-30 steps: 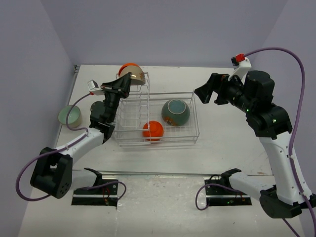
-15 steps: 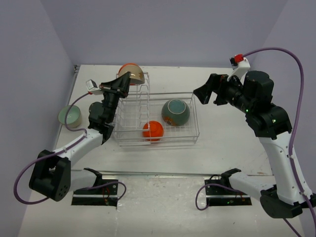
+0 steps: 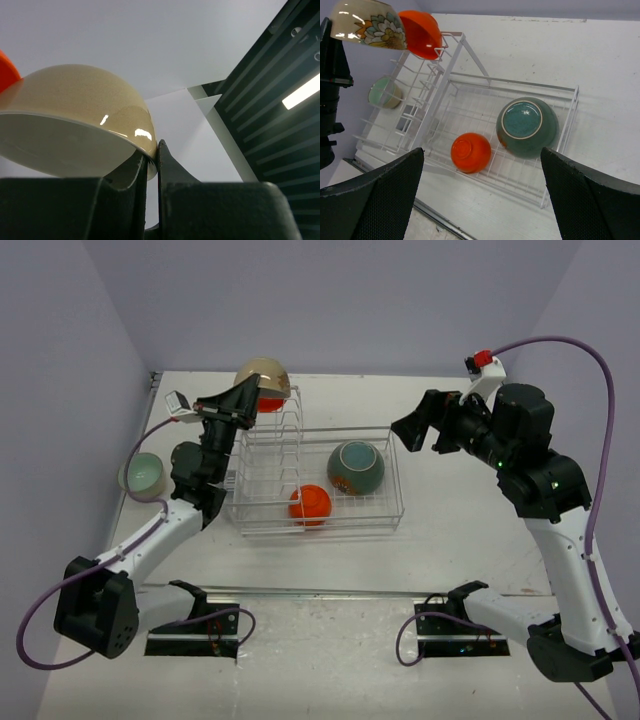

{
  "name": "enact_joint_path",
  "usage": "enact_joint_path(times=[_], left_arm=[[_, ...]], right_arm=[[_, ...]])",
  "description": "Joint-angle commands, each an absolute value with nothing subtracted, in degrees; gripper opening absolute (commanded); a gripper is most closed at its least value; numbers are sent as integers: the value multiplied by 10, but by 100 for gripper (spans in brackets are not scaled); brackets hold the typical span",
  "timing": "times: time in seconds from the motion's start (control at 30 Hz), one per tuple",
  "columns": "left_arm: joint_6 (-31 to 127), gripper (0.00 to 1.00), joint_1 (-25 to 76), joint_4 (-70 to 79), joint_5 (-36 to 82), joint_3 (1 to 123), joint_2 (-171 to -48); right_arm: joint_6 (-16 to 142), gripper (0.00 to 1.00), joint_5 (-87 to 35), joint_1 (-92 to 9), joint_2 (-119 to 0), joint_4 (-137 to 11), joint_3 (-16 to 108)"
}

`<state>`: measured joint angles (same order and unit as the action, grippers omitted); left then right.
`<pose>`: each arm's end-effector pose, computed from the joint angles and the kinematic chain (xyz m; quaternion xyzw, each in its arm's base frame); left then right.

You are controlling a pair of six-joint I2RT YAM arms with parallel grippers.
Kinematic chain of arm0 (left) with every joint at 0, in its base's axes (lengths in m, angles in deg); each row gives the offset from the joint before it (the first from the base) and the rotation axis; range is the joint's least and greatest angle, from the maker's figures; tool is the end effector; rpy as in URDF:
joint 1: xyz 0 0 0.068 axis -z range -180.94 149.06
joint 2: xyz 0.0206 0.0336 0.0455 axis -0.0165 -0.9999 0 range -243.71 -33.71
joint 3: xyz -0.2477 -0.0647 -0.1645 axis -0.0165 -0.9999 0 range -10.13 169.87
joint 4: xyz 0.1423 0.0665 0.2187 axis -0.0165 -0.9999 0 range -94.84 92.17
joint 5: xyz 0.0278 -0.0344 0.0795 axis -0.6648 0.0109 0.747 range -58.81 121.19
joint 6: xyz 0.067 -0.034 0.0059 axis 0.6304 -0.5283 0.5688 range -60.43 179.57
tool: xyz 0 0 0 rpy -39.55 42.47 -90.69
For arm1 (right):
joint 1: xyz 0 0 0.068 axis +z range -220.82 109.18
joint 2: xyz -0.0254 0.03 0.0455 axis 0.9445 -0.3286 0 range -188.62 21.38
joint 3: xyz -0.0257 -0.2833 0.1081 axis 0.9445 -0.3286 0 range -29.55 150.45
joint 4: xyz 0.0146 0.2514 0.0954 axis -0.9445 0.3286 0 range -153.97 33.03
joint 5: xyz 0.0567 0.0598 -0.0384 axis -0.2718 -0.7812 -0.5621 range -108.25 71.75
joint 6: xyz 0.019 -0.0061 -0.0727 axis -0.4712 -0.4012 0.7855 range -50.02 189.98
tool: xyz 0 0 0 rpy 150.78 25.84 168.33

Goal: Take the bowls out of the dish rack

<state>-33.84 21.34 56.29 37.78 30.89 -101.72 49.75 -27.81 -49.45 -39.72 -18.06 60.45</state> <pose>0.2656 -0.1009 0.3894 -0.3427 0.3950 -0.7052 0.4787 0.1827 0.0827 0.5081 -0.0575 0.8006 0.2730 0.5303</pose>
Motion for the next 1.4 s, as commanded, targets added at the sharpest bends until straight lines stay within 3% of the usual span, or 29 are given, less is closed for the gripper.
enact_joint_path(times=[0.0, 0.33, 0.6, 0.87, 1.07, 1.37], left_arm=[[-322, 0, 217, 589, 373, 357, -977], [-254, 0, 186, 411, 357, 419, -894], [-82, 0, 20, 26, 286, 629, -878], [121, 0, -48, -411, 403, 962, -1086], [199, 0, -64, -581, 462, 1185, -1271], [238, 0, -83, -662, 509, 1149, -1386]], right_arm=[[506, 99, -268, -490, -390, -182, 624], [499, 99, -274, -490, -394, -175, 635], [489, 99, -285, -490, -389, -180, 617], [491, 99, -287, -490, -387, -173, 619], [492, 99, -284, -490, -390, -169, 617], [500, 99, -269, -490, -422, -155, 655]])
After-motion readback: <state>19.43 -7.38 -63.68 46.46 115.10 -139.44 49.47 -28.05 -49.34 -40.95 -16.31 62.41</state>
